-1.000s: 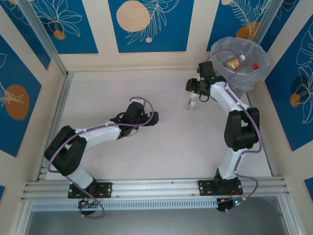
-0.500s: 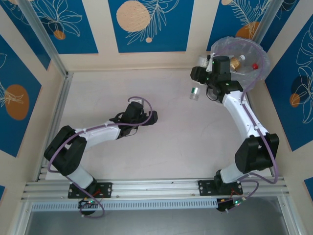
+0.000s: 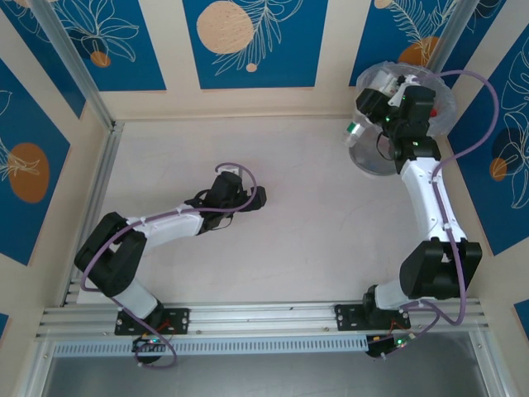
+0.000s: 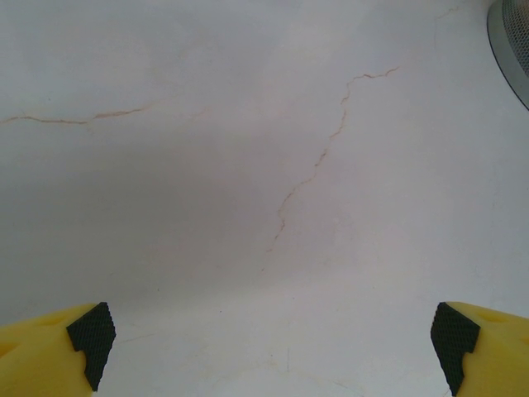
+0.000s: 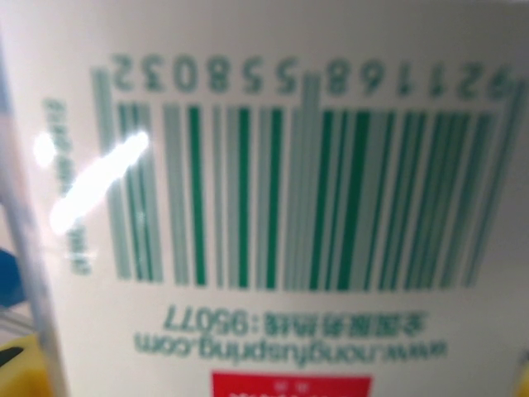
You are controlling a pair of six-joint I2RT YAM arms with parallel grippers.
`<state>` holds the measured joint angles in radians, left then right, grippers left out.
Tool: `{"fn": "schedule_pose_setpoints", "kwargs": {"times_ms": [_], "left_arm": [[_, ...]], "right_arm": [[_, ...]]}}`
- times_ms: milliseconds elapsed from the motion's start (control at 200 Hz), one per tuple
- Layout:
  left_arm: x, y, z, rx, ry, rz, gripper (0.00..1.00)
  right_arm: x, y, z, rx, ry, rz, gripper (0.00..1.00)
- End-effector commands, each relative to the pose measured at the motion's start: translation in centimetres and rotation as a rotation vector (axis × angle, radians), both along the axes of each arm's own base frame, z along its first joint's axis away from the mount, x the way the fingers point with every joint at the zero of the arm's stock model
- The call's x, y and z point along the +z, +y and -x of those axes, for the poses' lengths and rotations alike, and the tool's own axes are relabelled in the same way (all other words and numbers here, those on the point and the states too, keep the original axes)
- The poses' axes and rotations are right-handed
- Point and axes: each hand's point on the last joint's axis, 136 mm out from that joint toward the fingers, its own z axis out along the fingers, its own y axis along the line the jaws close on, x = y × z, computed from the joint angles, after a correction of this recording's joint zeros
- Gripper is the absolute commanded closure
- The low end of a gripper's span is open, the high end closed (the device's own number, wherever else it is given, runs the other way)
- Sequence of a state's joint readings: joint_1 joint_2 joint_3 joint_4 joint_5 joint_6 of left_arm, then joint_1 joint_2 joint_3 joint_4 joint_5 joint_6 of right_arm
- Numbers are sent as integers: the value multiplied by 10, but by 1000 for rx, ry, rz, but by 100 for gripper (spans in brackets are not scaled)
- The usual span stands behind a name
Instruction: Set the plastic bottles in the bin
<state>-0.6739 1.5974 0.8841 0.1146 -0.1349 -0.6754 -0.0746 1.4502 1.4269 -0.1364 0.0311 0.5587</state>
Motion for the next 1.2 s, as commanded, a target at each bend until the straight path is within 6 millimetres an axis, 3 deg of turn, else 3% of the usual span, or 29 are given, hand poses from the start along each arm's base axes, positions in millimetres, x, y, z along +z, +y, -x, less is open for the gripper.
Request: {"fn": "schedule_pose_setpoints", "kwargs": {"times_ms": [0,265,565,695,1075,1195], "left_arm": [[9,2,-3,10,-13,29,1],[8,-1,-5,5,-5,34,1],[4,-5,-6,1,13,49,1],[1,-2,-4,10,20,44,1],[-3,0,-4,13,23,19,1],[-4,-2,-5,5,28,20,0]], "right_arm": [[42,-24,7,-57,-147,-128,41],[51,-83,6,-259,-246,-233,40],[33,-116,-22,-370,-256,-361,38],[21,-137,-31,-472,-291,-501,38],[-10,-163,-62,-644,-365,-884,38],[-4,-159,-79,-659,-379,-919,37]]}}
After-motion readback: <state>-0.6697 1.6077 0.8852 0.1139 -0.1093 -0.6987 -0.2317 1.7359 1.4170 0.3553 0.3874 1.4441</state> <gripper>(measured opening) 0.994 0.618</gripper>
